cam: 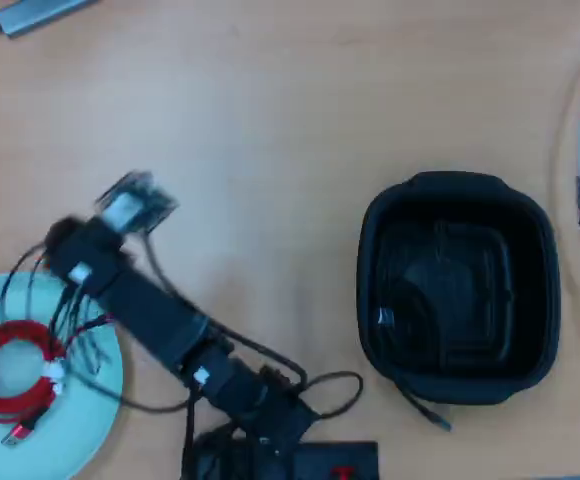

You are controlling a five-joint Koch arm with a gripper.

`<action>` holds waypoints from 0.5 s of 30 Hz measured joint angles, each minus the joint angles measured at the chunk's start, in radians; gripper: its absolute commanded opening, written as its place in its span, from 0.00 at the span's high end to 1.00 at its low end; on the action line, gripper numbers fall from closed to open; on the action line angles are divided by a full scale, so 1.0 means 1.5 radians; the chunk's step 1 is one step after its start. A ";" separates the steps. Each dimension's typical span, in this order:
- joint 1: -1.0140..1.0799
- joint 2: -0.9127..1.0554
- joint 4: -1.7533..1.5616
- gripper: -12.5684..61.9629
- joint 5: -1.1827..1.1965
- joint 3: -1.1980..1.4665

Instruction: Put a black charging cable in a black bowl and put a red charging cable in a green bowl

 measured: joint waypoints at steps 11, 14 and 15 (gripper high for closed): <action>0.320 -0.050 -0.064 0.09 -0.080 0.064; 0.364 -0.050 -0.138 0.09 -0.082 0.168; 0.376 -0.050 -0.168 0.09 -0.082 0.207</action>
